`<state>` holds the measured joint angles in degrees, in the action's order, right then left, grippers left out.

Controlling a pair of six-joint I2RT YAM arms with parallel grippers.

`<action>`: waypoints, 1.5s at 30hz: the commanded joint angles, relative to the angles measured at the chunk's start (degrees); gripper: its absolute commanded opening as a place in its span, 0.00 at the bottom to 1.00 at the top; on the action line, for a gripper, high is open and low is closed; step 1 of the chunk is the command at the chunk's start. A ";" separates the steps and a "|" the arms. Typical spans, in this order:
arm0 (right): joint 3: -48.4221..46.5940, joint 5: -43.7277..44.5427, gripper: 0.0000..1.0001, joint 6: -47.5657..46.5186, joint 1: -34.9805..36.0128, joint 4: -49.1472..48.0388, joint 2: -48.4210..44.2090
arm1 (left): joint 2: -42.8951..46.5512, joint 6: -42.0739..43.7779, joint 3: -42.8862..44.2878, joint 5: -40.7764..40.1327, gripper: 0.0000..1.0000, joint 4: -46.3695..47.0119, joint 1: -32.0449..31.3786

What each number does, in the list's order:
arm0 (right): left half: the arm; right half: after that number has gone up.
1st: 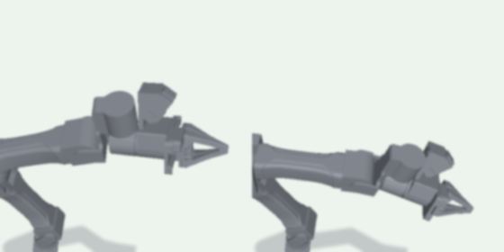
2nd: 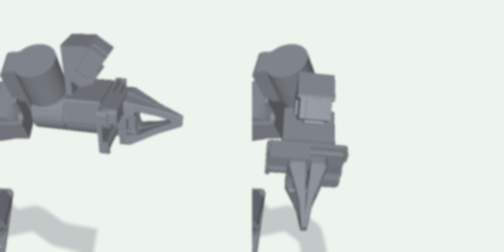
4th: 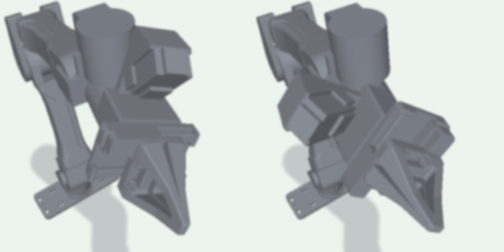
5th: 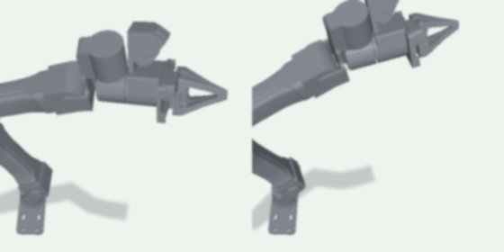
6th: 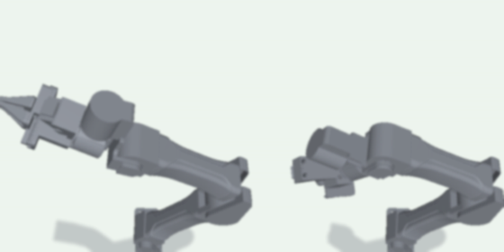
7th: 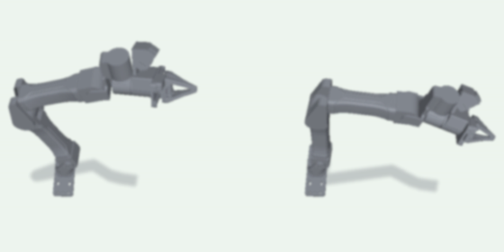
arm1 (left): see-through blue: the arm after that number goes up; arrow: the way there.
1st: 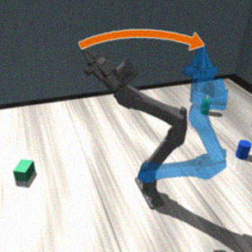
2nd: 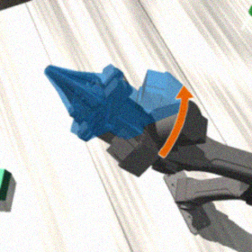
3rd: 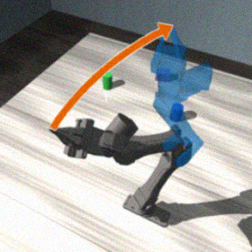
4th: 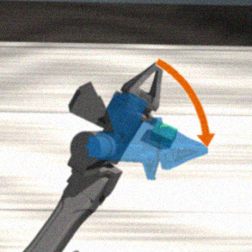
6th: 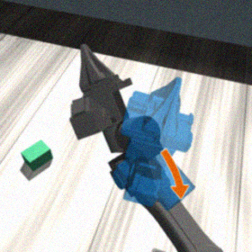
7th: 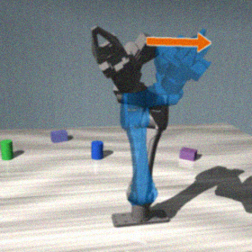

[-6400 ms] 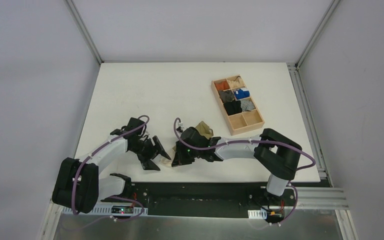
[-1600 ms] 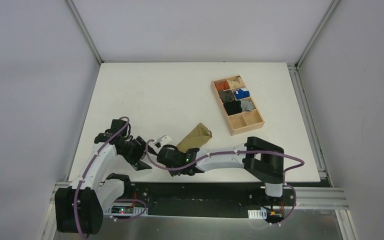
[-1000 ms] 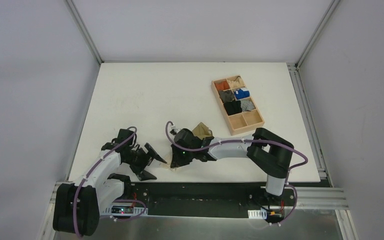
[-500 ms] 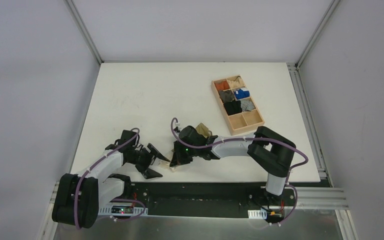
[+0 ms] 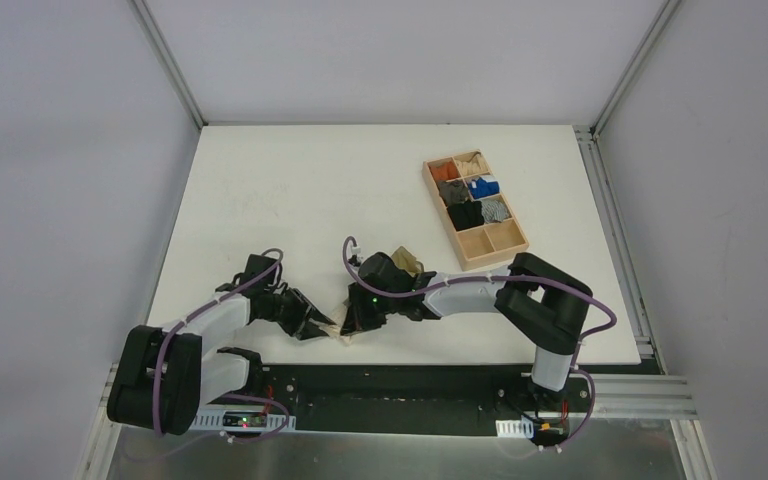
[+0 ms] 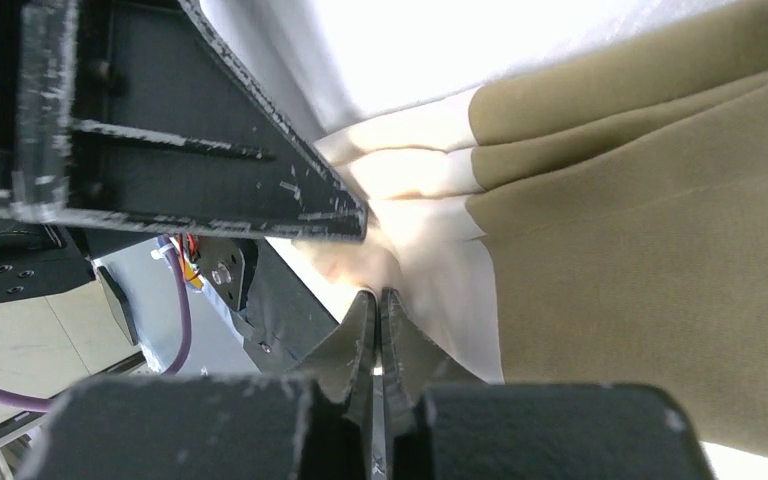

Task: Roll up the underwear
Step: Roll the underwear to the center of the board.

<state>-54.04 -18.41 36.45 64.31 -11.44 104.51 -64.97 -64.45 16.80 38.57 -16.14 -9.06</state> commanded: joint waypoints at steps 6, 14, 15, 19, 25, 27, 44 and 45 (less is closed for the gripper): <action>-0.57 1.90 0.06 -1.41 0.00 1.95 -4.68 | -1.64 -0.17 1.55 -3.80 0.00 -1.34 -0.50; -4.67 13.34 0.63 -9.19 4.46 11.09 -8.49 | 3.26 -2.53 1.53 -3.48 0.00 -5.03 -0.78; -5.37 15.35 0.65 -10.75 5.67 13.05 -8.57 | 3.54 -2.67 1.56 -3.41 0.00 -5.26 -0.86; -10.14 26.07 0.73 -16.54 10.81 18.38 -7.45 | 4.59 -3.05 1.58 -3.29 0.00 -6.29 -0.95; -18.46 37.48 0.78 -23.51 16.97 25.40 -1.31 | 5.35 -3.05 1.71 -3.41 0.00 -7.14 -1.05; -20.58 39.34 0.78 -24.71 18.27 26.73 0.69 | 5.55 -3.05 1.78 -3.40 0.00 -7.31 -1.05; -26.33 48.24 0.43 -26.26 21.75 29.76 9.12 | 6.80 -3.36 1.63 -3.37 0.00 -7.78 -1.05; -26.53 48.98 0.38 -26.03 21.74 29.89 9.33 | 6.97 -3.40 1.66 -3.38 0.00 -7.81 -1.06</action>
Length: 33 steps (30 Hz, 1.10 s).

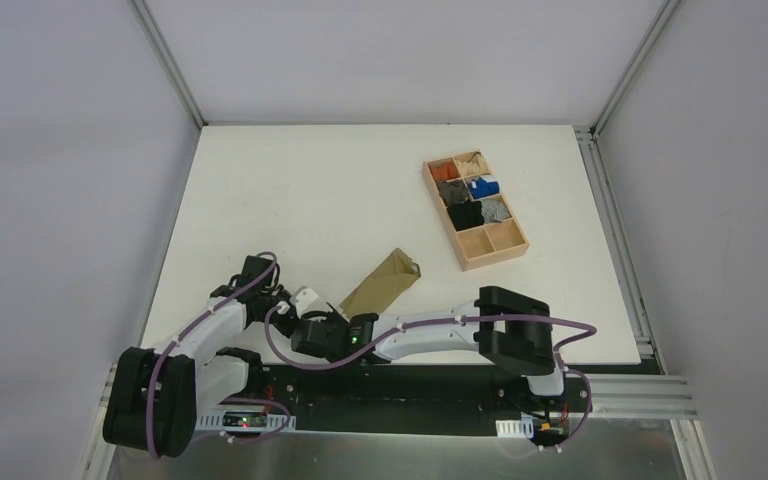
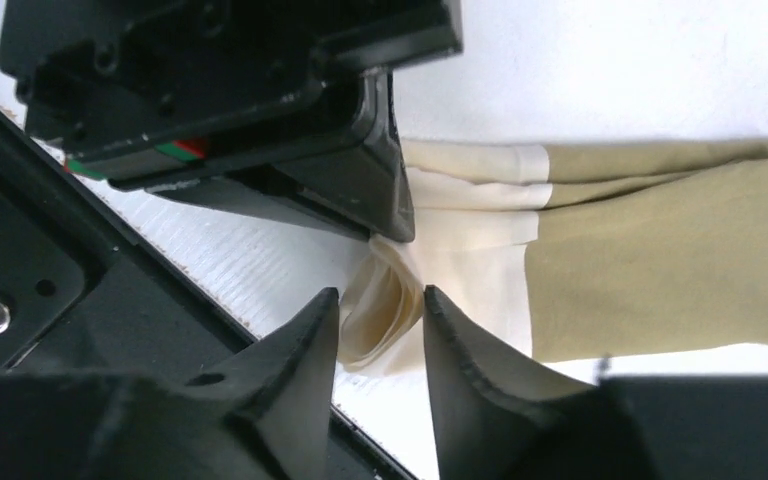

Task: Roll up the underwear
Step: Roll the underwear to the center of the board.

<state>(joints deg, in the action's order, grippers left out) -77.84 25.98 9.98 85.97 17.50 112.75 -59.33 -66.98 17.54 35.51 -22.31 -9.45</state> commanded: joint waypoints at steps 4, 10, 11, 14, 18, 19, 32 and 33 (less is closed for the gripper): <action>-2.54 5.88 0.15 1.42 -0.49 1.01 1.04 | 2.01 -1.11 0.96 -0.24 0.00 -2.01 -0.65; 0.25 3.39 0.00 2.68 -2.10 -1.21 -1.69 | 3.12 -1.31 1.09 -0.22 0.00 -2.69 -0.67; 1.01 2.66 0.00 2.98 -2.39 -1.84 -2.31 | 3.26 -1.31 1.16 -0.21 0.00 -2.78 -0.68; 2.18 1.00 0.00 3.20 -2.97 -2.44 -3.50 | 3.66 -1.44 1.43 -0.32 0.00 -3.17 -0.65; 2.81 -1.09 0.31 3.12 -3.01 -3.10 -4.51 | 4.05 -1.57 1.84 -0.52 0.00 -3.44 -0.66; 2.91 -1.49 0.40 3.37 -3.01 -3.39 -4.77 | 4.04 -1.57 1.87 -0.50 0.00 -3.56 -0.70; 0.39 -1.16 0.50 3.83 -1.83 -3.17 -2.80 | 3.99 -1.49 2.08 -0.38 0.00 -3.62 -0.65; 0.33 -0.98 0.50 3.73 -1.62 -3.09 -2.71 | 4.00 -1.49 1.99 -0.43 0.00 -3.62 -0.65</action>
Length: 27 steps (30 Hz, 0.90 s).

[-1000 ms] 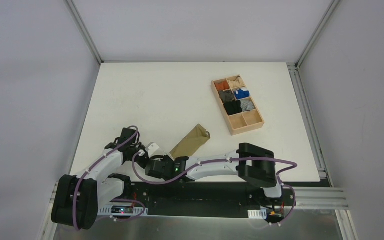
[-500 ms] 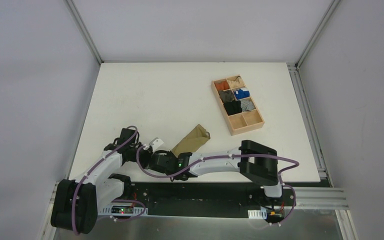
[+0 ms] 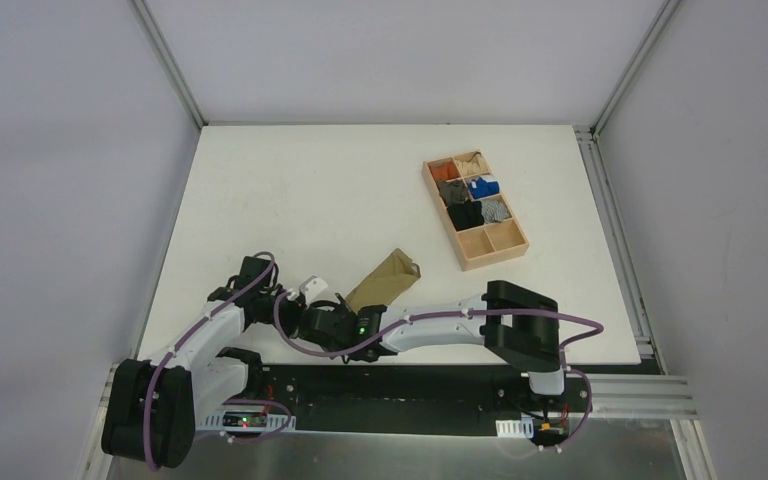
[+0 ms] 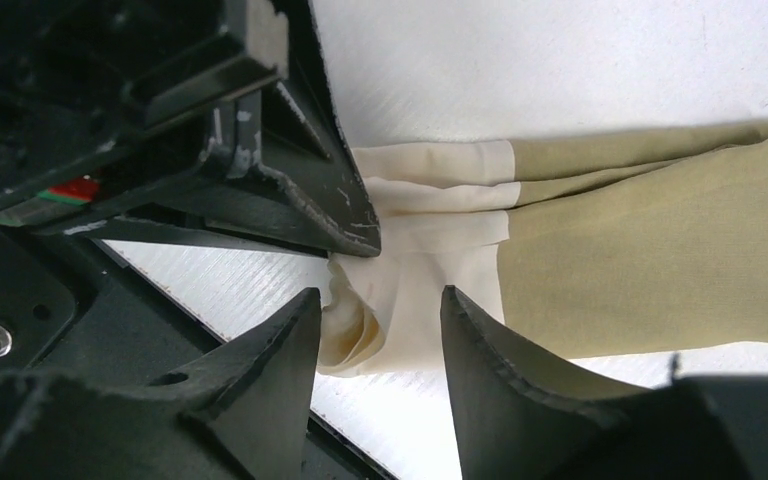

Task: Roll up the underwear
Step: Roll the underwear to the center of the board.

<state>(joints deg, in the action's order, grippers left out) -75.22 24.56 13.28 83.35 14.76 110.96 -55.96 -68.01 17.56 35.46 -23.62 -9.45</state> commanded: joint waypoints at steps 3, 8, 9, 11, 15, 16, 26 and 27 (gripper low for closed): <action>-2.59 0.42 0.51 0.44 1.33 -0.39 -0.77 | 0.64 -0.46 1.89 -0.39 0.00 -2.31 -0.66; -3.71 0.64 0.55 0.22 1.97 0.53 0.53 | 0.68 -0.46 1.87 -0.39 0.00 -2.29 -0.66; -3.97 0.53 0.57 0.18 2.06 0.66 0.71 | 0.62 -0.46 1.86 -0.39 0.00 -2.26 -0.67; -4.72 0.73 0.58 0.22 2.21 1.28 1.31 | 0.71 -0.46 1.86 -0.34 0.00 -2.27 -0.65; -6.44 2.38 0.58 0.57 2.25 3.67 3.51 | 0.71 -0.46 1.86 -0.24 0.00 -2.31 -0.68; -6.98 2.98 0.57 0.74 2.25 4.40 4.03 | 0.83 -0.48 1.86 -0.24 0.00 -2.31 -0.66; -8.68 6.74 0.07 1.66 2.41 7.60 5.90 | 1.53 -0.81 2.11 -0.09 0.00 -2.64 -0.66; -8.59 6.85 0.00 1.60 2.30 7.60 5.66 | 1.60 -0.81 2.15 -0.13 0.00 -2.74 -0.67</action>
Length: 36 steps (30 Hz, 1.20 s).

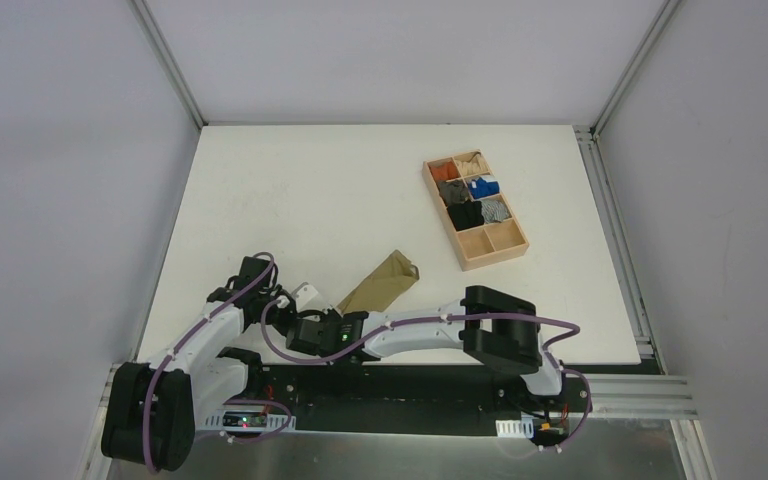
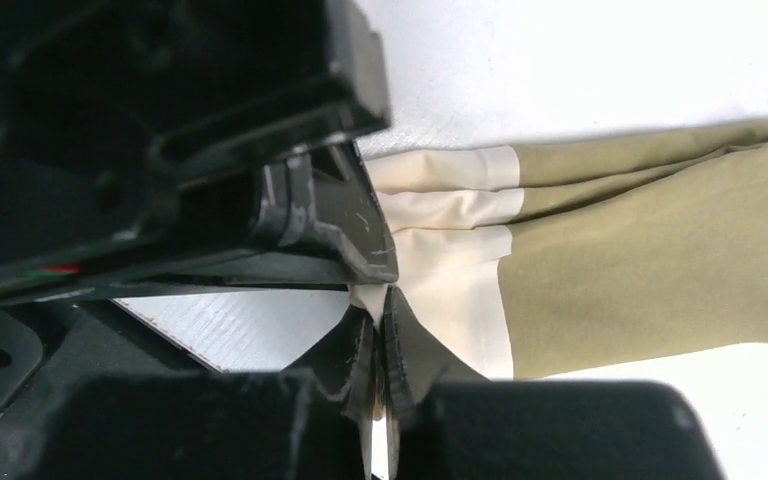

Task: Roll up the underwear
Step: Roll the underwear to the center of the board.

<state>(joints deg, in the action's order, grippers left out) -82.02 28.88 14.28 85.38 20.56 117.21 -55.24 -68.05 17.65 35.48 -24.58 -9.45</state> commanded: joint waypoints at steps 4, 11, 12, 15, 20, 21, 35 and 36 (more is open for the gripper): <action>0.36 -0.40 0.00 -0.77 -0.31 -1.02 -3.16 | 1.41 -0.72 2.58 -0.15 0.00 -2.13 -0.67; 5.57 -16.97 0.00 1.85 -5.11 -7.32 -8.14 | 2.11 -0.25 4.27 -0.40 0.04 -2.49 -0.69; 6.29 -19.45 0.00 2.32 -5.85 -8.54 -8.48 | 2.11 -0.12 4.55 -0.41 0.08 -2.49 -0.66; 8.31 -26.38 0.00 4.50 -7.90 -11.33 -9.15 | 1.75 0.80 5.59 -0.52 0.24 -2.84 -0.66; 11.39 -35.27 0.00 8.82 -10.91 -14.81 -9.55 | 0.60 2.47 8.13 -0.58 0.49 -4.35 -0.66; 12.13 -36.81 0.00 9.75 -11.76 -15.82 -9.66 | 0.50 2.98 8.74 -0.79 0.52 -4.82 -0.65; 16.68 -53.69 0.00 20.60 -19.13 -25.02 -6.82 | 5.35 2.76 9.40 -2.61 0.60 -10.68 -0.57; 16.78 -54.69 0.00 21.23 -19.61 -25.34 -6.48 | 6.19 2.41 8.98 -2.58 0.59 -10.89 -0.57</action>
<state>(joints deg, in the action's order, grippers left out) -65.25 -19.40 31.24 67.18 -0.34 109.75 -51.92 -65.19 27.14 32.49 -32.18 -9.78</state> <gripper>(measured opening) 0.019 0.600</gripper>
